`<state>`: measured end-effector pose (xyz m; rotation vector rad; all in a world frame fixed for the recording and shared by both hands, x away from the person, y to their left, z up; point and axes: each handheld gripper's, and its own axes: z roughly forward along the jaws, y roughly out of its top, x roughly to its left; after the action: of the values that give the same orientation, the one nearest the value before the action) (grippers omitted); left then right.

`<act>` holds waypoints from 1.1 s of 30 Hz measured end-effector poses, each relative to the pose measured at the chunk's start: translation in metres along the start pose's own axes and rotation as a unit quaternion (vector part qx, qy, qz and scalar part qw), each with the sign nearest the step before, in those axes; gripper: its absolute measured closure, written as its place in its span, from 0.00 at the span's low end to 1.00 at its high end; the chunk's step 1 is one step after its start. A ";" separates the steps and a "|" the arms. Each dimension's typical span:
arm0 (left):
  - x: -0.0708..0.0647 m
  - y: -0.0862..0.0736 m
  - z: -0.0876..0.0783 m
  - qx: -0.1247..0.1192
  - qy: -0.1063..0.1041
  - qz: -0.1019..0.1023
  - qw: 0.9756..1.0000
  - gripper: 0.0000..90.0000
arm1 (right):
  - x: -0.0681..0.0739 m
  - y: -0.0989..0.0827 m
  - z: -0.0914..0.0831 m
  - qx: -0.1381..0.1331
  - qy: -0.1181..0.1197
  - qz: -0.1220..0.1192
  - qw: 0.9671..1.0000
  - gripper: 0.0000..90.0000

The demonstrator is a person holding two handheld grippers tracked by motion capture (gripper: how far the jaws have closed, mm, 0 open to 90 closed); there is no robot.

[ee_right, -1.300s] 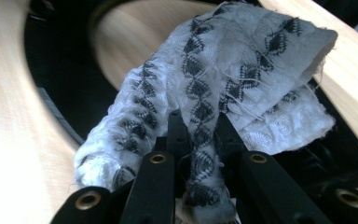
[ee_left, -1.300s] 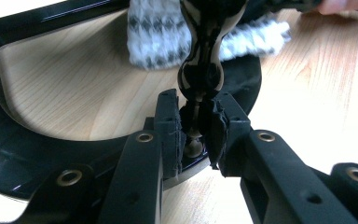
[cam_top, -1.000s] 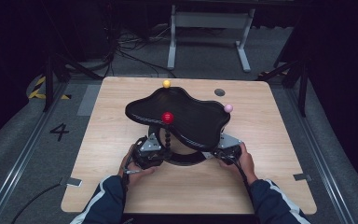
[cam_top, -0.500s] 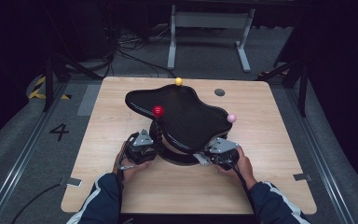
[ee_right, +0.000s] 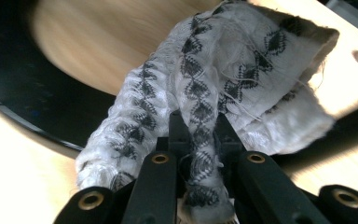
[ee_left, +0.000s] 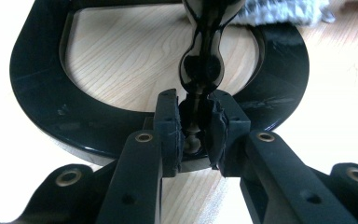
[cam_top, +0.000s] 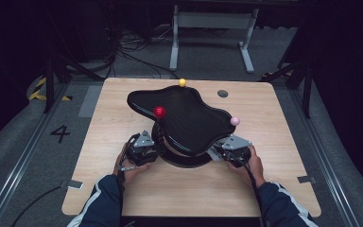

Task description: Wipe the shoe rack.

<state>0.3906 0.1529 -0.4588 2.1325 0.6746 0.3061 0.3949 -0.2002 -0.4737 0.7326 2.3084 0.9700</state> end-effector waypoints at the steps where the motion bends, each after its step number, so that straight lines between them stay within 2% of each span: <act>1: 0.000 0.000 0.000 0.000 0.000 0.000 1.000 0.83 | -0.004 -0.001 0.000 0.002 -0.004 0.004 1.000 0.91; 6: 0.000 0.000 0.000 0.000 -0.002 -0.006 1.000 0.83 | -0.021 -0.010 -0.003 0.012 -0.023 0.016 1.000 0.91; 9: 0.000 0.000 0.000 0.001 0.000 0.000 1.000 0.83 | -0.025 -0.013 -0.005 0.014 -0.022 0.019 0.999 0.91; 12: -0.001 -0.001 0.000 0.001 0.002 -0.001 1.000 0.83 | -0.026 -0.012 -0.006 0.023 -0.023 0.004 0.999 0.91; 16: -0.001 -0.001 0.001 -0.001 0.002 -0.001 1.000 0.83 | -0.025 -0.011 -0.008 0.030 -0.007 0.004 1.000 0.88; 19: -0.001 -0.001 0.001 -0.001 0.000 -0.004 1.000 0.83 | -0.020 -0.007 -0.011 0.030 0.011 0.000 0.999 0.82; 20: -0.001 -0.001 0.001 0.000 0.000 -0.007 1.000 0.83 | -0.017 -0.006 -0.011 0.032 0.013 -0.007 0.999 0.79; 23: -0.002 -0.001 0.001 0.001 0.002 -0.006 1.000 0.83 | -0.014 -0.004 -0.009 0.026 0.015 -0.005 1.000 0.69; 29: -0.001 -0.001 0.001 0.002 0.001 -0.004 1.000 0.83 | -0.018 -0.007 -0.004 -0.003 0.018 0.043 0.999 0.50; 32: -0.001 -0.001 0.002 0.003 0.002 -0.002 1.000 0.83 | -0.020 -0.009 0.000 -0.013 0.022 0.063 0.998 0.51; 33: -0.002 -0.001 0.002 0.003 0.001 -0.006 1.000 0.83 | -0.020 -0.009 0.000 -0.014 0.024 0.067 0.997 0.54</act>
<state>0.3897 0.1513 -0.4609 2.1327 0.6891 0.3001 0.4070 -0.2189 -0.4755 0.8690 2.3064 1.0891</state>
